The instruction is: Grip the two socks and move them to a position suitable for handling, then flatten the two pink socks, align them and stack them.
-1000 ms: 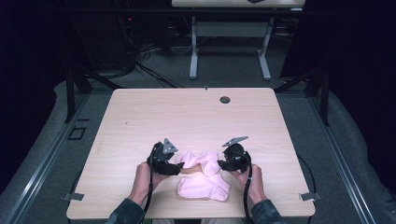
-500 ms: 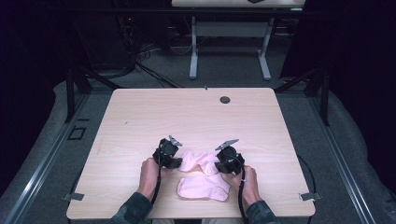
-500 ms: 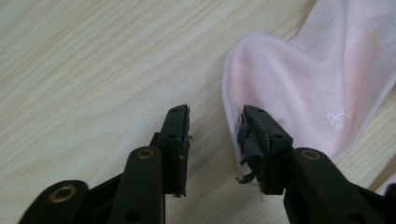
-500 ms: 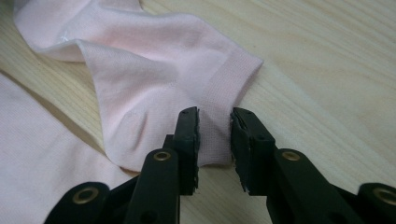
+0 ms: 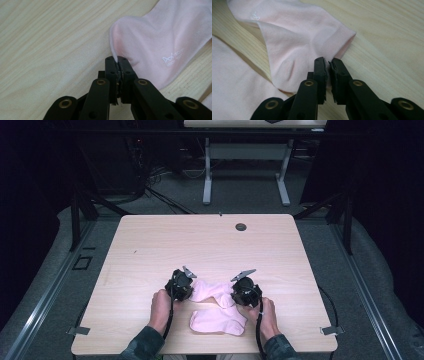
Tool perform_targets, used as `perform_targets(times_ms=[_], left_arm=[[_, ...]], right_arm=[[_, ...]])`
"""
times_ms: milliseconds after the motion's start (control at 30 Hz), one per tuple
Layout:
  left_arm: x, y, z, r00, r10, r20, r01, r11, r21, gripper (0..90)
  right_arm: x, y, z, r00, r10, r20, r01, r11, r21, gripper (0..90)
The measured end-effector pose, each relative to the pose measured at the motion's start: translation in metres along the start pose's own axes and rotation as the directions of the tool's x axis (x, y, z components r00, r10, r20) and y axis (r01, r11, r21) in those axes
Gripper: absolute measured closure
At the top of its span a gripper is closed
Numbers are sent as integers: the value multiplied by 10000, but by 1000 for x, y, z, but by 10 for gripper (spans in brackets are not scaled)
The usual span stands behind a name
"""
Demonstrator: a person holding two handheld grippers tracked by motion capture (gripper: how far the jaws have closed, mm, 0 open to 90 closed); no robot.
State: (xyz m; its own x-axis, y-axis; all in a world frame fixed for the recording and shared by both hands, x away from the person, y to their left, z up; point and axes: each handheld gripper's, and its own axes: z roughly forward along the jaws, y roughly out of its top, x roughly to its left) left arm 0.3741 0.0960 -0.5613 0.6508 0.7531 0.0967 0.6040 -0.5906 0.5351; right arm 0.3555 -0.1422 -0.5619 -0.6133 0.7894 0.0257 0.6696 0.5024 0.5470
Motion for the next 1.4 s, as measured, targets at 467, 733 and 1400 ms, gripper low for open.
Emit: perform_targets(times_ms=[467,733,1400], left_arm=[[5,-4,-5,9993,-307,222,317,9985,-446,887],[6,-2,-25,9994,-285,199,301,9957,-872,887],[-8,-12,-68,9966,-341,752,437,9907,-1291,887]], right_arm=[[-10,-1,-8,9990,402,-168,-409,9984,-395,849],[-9,3,-24,9998,214,-51,-217,9981,-575,850],[2,-4,-73,9998,-82,-199,57,9927,-1208,850]])
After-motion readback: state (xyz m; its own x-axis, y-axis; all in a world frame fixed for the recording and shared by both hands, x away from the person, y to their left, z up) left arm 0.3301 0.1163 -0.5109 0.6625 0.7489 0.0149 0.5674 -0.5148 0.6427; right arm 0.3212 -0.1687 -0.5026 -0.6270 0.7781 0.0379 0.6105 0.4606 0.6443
